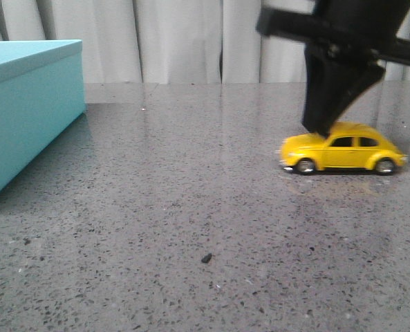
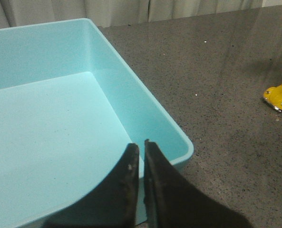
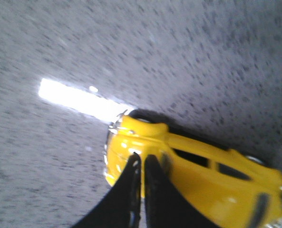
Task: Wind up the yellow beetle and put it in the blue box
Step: 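Press down and drag the beetle backward with the right gripper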
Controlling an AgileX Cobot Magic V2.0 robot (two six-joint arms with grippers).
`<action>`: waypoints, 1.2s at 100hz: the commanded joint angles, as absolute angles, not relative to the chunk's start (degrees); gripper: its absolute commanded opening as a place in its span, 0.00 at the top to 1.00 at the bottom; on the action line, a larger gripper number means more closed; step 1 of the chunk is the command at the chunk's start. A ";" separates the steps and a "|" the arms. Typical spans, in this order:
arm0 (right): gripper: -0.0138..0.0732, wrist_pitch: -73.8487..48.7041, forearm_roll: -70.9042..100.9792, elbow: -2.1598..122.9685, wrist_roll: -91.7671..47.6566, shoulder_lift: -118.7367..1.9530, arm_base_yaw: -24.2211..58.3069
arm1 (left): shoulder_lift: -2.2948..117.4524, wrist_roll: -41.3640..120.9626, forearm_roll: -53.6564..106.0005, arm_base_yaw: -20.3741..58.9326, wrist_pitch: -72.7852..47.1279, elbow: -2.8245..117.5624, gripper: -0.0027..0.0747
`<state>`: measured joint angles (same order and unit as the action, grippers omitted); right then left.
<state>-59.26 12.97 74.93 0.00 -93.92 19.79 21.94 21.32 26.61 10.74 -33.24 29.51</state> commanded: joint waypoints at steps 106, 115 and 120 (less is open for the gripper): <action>0.90 -65.82 1.36 74.74 1.55 -92.21 17.86 | 22.84 21.39 27.66 11.14 -29.77 31.49 0.99; 0.90 -65.80 1.27 72.26 1.55 -91.21 14.66 | 22.84 21.39 27.66 11.14 -30.00 31.49 0.99; 0.90 -65.80 1.02 70.66 1.55 -90.21 12.45 | 22.84 21.39 27.66 11.14 -30.11 31.49 0.99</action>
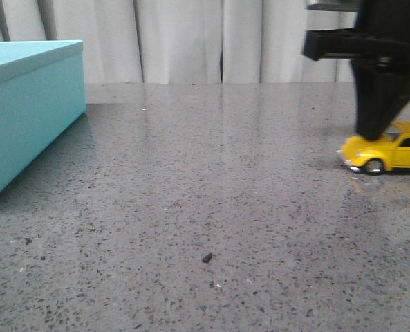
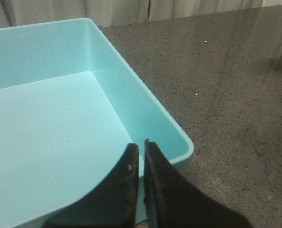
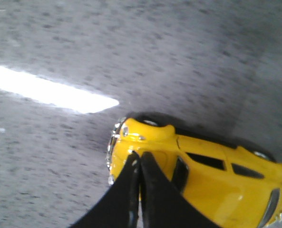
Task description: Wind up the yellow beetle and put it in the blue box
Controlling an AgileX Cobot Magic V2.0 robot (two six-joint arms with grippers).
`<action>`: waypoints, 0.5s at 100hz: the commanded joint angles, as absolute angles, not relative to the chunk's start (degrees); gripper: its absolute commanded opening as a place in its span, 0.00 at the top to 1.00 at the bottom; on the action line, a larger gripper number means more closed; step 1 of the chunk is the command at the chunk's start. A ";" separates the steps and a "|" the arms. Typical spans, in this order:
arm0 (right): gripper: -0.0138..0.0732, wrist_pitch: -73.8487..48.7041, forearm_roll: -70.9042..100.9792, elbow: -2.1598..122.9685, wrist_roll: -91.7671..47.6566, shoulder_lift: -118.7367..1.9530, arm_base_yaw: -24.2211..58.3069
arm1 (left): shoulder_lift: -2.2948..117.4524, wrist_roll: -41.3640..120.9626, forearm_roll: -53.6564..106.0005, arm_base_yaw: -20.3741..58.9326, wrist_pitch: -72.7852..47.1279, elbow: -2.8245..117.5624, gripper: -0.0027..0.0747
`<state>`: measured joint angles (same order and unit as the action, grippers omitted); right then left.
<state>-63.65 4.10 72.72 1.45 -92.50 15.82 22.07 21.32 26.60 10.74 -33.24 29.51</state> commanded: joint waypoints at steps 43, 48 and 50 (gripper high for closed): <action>0.90 -61.64 0.63 66.04 -0.49 -83.95 2.76 | 22.84 21.39 27.62 11.14 -30.22 31.49 0.99; 0.90 -60.53 0.80 66.76 -1.14 -83.21 2.88 | 22.84 21.39 27.62 11.14 -30.22 31.49 0.99; 0.90 -60.41 0.90 67.12 -1.61 -82.75 3.02 | 22.84 21.39 27.62 11.14 -30.22 31.49 0.99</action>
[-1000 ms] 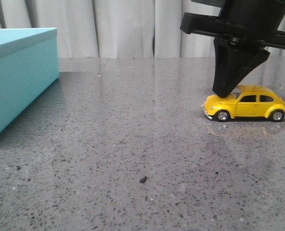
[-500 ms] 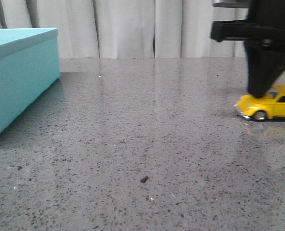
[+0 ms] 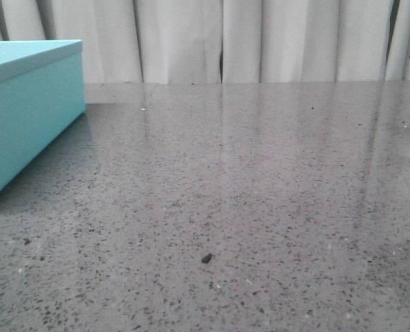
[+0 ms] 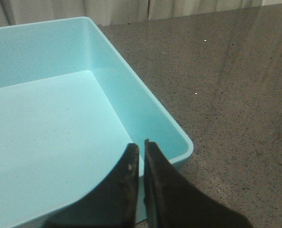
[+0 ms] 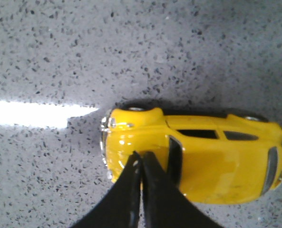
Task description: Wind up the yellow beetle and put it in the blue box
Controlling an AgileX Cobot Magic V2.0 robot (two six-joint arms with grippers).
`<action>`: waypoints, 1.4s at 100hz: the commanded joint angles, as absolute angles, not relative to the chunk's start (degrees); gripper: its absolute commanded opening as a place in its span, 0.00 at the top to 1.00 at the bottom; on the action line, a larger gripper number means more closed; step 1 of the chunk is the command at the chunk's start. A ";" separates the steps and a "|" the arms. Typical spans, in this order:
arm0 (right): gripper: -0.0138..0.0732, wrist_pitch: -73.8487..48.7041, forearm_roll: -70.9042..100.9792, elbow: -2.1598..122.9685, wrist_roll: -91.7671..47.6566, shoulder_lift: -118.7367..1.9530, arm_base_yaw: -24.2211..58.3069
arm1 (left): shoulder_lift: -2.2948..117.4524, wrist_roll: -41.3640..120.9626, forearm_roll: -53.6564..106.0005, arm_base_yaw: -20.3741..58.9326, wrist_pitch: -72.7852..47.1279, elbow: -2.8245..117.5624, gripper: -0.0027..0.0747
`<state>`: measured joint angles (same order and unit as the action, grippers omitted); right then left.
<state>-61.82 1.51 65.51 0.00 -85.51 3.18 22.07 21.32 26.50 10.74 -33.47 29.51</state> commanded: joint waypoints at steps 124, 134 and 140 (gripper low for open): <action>0.90 -58.54 4.21 84.84 -3.12 -62.90 12.82 | 27.18 34.95 30.81 15.97 -31.86 33.87 0.98; 0.90 -57.90 4.01 82.02 -3.12 -59.81 12.82 | 31.73 37.67 30.81 17.30 -33.10 37.29 0.90; 0.90 -57.78 3.94 80.57 -3.12 -58.17 12.82 | 35.05 39.48 30.81 18.38 -33.54 39.99 0.82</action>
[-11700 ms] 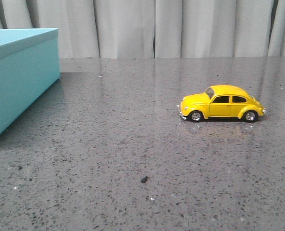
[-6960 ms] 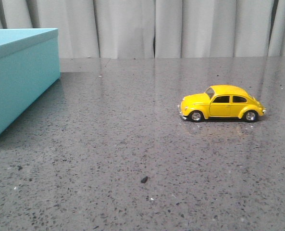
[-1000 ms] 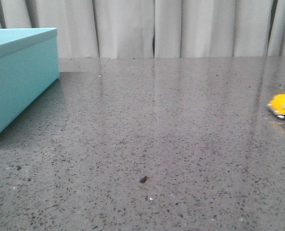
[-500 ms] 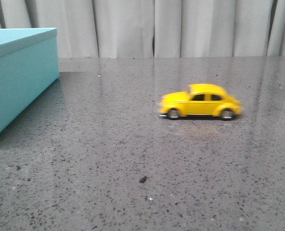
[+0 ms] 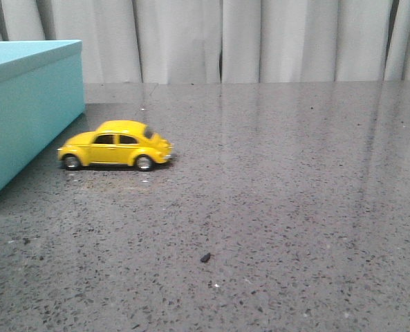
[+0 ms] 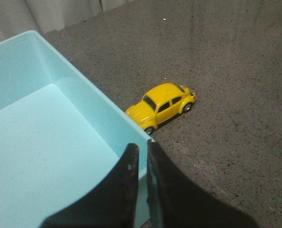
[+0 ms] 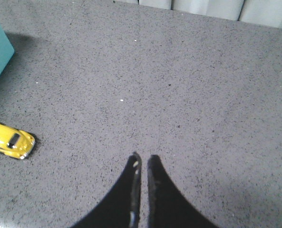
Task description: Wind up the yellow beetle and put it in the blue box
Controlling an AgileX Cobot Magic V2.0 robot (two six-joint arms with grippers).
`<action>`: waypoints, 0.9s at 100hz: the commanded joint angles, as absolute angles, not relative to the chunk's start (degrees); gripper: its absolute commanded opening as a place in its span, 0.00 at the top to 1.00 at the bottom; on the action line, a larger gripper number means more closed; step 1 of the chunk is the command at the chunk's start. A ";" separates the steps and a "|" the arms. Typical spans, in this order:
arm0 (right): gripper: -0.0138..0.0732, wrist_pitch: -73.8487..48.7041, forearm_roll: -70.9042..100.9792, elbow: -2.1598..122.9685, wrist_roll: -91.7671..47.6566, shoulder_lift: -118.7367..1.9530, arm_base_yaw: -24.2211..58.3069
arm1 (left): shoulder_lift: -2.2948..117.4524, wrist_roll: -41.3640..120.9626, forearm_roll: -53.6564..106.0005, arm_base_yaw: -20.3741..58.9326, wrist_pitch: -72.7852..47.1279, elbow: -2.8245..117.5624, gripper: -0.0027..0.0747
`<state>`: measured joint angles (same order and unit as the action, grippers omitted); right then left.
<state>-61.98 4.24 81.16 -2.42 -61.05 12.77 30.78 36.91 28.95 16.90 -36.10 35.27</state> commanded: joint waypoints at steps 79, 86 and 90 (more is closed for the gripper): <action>0.90 -56.46 4.92 76.91 -4.61 -54.25 12.82 | 85.13 58.22 17.37 27.66 -65.70 82.51 0.44; 0.90 -56.46 4.92 76.91 -4.69 -54.25 12.82 | 86.54 61.28 17.37 27.66 -65.70 82.51 0.42; 0.90 -56.46 5.04 76.91 -4.69 -54.25 12.82 | 87.25 62.96 17.73 27.66 -65.22 82.51 0.42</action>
<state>-60.69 4.73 75.77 -3.88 -55.20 12.77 87.81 59.80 16.26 27.24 -66.35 80.42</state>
